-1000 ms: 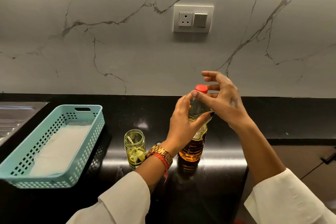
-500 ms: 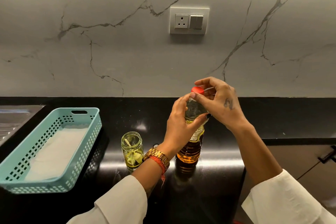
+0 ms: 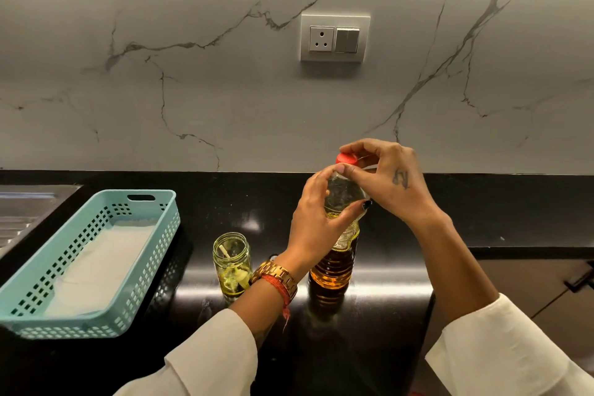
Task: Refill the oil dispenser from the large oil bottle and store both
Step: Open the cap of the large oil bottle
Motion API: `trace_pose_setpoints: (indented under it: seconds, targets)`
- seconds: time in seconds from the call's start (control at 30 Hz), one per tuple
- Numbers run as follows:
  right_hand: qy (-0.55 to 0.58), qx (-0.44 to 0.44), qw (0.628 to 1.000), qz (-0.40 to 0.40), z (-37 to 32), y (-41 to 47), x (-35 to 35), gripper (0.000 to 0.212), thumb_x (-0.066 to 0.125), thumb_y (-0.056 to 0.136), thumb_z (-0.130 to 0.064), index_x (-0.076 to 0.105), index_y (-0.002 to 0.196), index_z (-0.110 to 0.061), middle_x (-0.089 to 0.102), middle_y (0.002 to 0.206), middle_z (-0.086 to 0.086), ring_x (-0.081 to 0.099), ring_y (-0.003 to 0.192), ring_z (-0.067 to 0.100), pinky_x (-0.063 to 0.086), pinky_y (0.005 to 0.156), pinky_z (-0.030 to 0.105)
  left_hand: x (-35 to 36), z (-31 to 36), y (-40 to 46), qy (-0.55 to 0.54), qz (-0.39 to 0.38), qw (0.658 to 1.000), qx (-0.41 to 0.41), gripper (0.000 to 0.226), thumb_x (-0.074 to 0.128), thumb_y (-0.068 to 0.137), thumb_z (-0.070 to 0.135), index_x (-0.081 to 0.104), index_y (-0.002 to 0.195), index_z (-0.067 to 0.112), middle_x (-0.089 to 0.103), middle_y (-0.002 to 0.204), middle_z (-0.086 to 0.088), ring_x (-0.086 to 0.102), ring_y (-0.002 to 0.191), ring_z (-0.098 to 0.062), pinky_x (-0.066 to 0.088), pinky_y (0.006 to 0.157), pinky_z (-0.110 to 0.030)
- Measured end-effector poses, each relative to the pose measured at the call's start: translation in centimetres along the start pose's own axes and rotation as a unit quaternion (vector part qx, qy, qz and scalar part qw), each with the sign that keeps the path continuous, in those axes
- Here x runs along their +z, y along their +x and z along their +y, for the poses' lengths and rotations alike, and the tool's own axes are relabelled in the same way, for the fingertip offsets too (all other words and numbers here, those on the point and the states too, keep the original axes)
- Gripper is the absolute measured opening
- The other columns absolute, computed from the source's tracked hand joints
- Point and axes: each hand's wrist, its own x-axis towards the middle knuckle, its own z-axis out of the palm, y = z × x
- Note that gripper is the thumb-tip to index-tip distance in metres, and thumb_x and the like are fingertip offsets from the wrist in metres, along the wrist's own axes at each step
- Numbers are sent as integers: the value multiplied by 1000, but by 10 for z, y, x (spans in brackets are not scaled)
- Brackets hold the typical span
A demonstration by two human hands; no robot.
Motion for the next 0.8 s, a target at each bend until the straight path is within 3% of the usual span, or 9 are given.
trace_pose_setpoints:
  seconds: [0.2, 0.4, 0.5, 0.67, 0.8]
  targets:
    - [65, 35, 997, -2, -2, 1, -10, 31, 68, 81, -26, 65, 111, -17, 66, 100, -5, 59, 84, -4, 49, 72, 7, -7, 3, 1, 15, -32, 999, -16, 86, 64, 71, 58, 15, 141, 46, 23, 151, 4, 38, 131, -17, 43, 102, -47]
    - [130, 116, 982, 66, 18, -28, -17, 35, 68, 82, -23, 61, 116, -19, 62, 101, -10, 58, 89, -6, 47, 76, 5, -25, -4, -16, 0, 4, 1000, -30, 88, 55, 68, 67, 23, 142, 35, 30, 147, 3, 44, 121, -7, 45, 98, -36]
    - [130, 183, 971, 79, 47, -57, -1, 37, 70, 80, -18, 62, 116, -17, 65, 98, -6, 60, 87, -3, 50, 77, 10, -33, -15, -31, 0, 19, 999, -45, 84, 52, 67, 68, 28, 140, 34, 35, 142, 6, 45, 118, -6, 45, 94, -29]
    - [64, 288, 955, 30, 100, -107, 52, 30, 74, 75, -19, 69, 104, -19, 72, 90, -1, 64, 81, 9, 54, 82, 35, -37, -31, -50, 9, 32, 996, -88, 71, 58, 75, 61, 33, 136, 34, 40, 139, 2, 47, 116, -8, 47, 95, -33]
    - [-4, 298, 954, -40, 128, -137, 85, 27, 71, 77, -29, 68, 104, -25, 69, 97, 5, 61, 96, 18, 53, 80, 34, -38, -34, -57, 7, 33, 994, -105, 70, 56, 72, 55, 36, 136, 31, 41, 137, 5, 49, 116, -9, 48, 94, -34]
